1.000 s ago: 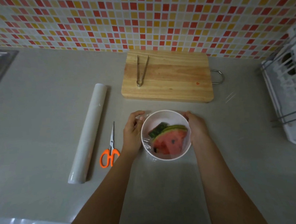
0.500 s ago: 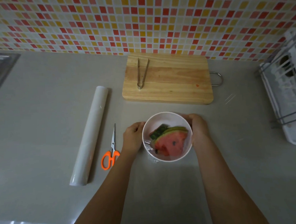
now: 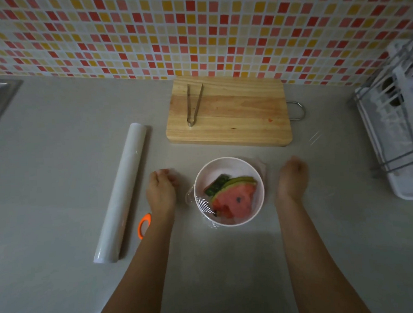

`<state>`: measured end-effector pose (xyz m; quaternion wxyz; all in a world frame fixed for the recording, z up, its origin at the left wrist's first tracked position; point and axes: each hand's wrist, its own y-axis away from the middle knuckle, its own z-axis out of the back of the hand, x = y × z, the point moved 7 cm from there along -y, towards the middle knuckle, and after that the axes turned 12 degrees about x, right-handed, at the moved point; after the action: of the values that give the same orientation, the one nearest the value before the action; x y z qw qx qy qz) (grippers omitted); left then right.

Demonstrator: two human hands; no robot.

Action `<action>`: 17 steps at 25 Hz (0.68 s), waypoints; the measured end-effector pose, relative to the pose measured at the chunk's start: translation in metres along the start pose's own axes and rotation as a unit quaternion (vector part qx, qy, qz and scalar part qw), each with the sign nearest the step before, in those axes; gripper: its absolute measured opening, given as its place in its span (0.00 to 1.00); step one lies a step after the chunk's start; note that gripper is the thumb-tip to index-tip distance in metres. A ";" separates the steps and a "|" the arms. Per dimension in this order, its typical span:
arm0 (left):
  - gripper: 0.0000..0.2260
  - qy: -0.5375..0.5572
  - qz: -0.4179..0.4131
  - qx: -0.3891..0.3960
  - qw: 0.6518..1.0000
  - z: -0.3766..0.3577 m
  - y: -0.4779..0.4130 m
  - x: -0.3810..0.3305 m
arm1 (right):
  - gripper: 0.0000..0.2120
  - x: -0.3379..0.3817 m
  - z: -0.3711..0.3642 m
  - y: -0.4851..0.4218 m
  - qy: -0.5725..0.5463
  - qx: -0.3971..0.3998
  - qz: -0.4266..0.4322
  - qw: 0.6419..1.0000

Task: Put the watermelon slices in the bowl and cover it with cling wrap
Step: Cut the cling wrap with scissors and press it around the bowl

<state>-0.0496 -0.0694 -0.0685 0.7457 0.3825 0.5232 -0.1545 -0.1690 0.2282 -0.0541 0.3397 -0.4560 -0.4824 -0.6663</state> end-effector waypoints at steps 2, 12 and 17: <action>0.17 0.118 -0.078 0.055 0.988 0.000 0.010 -0.011 | 0.13 0.017 0.001 0.013 -0.032 0.049 0.132 0.990; 0.24 0.140 -0.093 0.280 0.945 -0.069 0.041 -0.010 | 0.32 -0.015 -0.067 0.041 0.024 0.407 0.088 0.909; 0.23 0.144 -0.072 0.288 0.944 -0.072 0.033 -0.009 | 0.35 -0.016 -0.068 0.035 0.052 0.338 0.042 0.939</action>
<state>-0.0798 0.0033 -0.0580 0.5068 0.5607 0.5845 -0.2951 -0.1510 0.1533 -0.0650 0.5265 -0.2989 -0.6408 -0.4721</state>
